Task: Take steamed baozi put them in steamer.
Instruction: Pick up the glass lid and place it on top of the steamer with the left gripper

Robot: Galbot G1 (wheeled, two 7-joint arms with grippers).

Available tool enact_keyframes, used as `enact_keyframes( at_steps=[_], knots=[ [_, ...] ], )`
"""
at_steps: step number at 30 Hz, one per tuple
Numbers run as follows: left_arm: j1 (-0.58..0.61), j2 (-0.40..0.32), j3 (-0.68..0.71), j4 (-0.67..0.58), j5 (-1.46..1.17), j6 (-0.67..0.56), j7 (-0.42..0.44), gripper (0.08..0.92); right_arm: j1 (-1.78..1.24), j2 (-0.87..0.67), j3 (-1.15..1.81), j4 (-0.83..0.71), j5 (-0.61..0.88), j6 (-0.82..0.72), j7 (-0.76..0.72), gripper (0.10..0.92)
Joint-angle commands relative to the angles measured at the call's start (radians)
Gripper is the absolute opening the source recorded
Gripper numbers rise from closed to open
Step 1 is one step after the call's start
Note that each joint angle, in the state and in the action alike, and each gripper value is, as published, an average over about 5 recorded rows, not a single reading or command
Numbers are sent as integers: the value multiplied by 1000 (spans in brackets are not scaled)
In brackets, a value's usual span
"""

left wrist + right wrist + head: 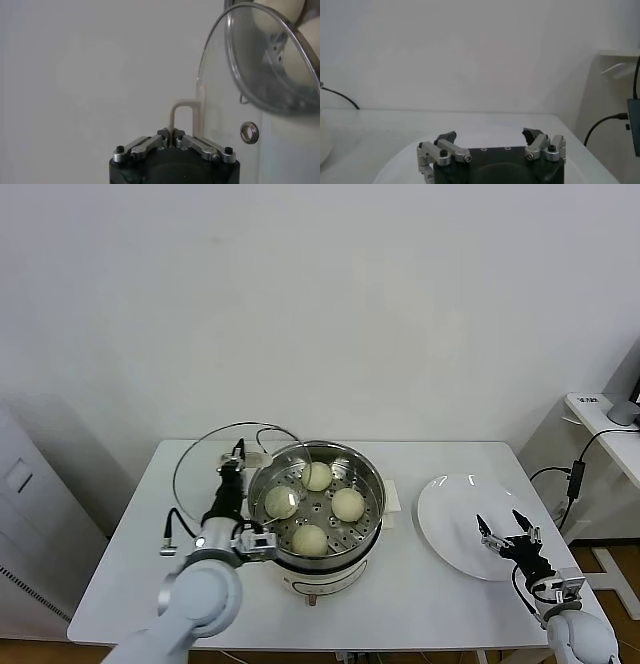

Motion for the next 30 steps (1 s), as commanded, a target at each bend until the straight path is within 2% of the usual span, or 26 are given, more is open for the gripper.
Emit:
enact_keyframes(
  at_steps=[1,14,30],
  knots=[
    [-64,-124,130,48,111,54,35,111,1,-1,3,-12,0,2,-1,823],
    [-66,-197,192,102,135,53,9,111,-2,7,5,-27,-2,9,-7,823],
    [-46,-219,214,122,150,51,-5,111,-2,11,5,-41,-7,14,-10,823]
  ],
)
